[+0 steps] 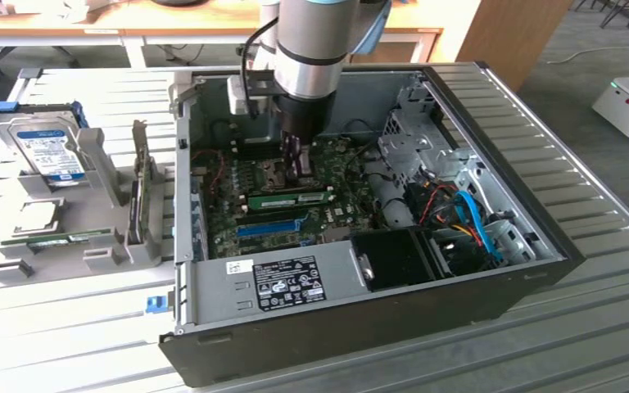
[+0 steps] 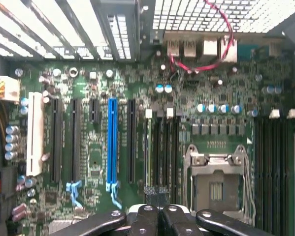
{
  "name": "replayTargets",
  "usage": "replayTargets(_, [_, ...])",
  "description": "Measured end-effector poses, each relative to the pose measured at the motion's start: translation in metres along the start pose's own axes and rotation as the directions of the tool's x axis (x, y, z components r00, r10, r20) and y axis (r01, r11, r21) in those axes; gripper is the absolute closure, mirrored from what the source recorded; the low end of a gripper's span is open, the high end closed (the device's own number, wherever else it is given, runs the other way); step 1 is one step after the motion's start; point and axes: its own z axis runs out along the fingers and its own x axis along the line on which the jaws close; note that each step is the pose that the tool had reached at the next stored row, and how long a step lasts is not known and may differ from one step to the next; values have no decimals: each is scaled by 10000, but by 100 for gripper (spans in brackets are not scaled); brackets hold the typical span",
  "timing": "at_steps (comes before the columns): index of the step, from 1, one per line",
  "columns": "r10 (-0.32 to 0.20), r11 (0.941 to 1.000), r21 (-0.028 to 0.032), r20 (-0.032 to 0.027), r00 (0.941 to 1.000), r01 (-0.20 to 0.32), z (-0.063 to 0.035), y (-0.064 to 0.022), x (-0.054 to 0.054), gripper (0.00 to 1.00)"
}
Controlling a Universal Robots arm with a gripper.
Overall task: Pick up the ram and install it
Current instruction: 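Press down the ram until it locks into place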
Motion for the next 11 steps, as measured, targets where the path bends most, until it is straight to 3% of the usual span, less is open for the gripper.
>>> replayTargets(11, [0,10000,0,1,10000,0,8,178,1,89])
